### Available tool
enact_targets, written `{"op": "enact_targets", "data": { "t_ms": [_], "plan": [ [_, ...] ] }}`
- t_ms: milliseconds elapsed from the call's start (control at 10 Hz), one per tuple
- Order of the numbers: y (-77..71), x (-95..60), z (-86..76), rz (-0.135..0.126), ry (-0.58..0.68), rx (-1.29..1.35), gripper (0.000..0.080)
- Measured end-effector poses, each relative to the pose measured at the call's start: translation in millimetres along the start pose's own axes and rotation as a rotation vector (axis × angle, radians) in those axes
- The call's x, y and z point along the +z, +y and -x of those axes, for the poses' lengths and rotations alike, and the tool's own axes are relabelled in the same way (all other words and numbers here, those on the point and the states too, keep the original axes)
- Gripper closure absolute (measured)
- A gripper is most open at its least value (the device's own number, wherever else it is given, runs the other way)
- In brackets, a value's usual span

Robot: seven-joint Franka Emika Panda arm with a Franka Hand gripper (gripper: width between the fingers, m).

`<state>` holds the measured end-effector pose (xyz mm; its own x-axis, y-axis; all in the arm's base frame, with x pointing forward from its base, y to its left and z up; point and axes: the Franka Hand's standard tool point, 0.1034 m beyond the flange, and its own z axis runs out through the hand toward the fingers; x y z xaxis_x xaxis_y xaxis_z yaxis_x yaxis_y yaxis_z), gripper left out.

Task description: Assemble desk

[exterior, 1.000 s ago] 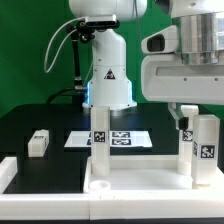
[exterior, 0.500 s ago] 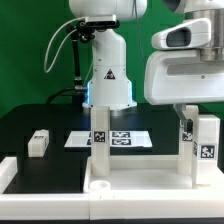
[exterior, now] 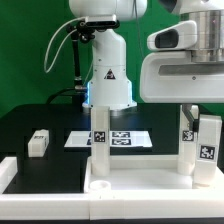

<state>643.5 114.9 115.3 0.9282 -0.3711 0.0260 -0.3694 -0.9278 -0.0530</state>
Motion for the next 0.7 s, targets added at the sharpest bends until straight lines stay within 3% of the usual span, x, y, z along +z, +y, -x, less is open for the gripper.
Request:
{"op": "enact_targets", "data": {
  "t_ms": [300,700],
  "plan": [
    [3.2,-0.1,0.6,0.007,-0.012,0.362,0.0506],
    [13.5,1.4,-2.7,-0.089,-0.069,1.036,0.0508]
  ]
}}
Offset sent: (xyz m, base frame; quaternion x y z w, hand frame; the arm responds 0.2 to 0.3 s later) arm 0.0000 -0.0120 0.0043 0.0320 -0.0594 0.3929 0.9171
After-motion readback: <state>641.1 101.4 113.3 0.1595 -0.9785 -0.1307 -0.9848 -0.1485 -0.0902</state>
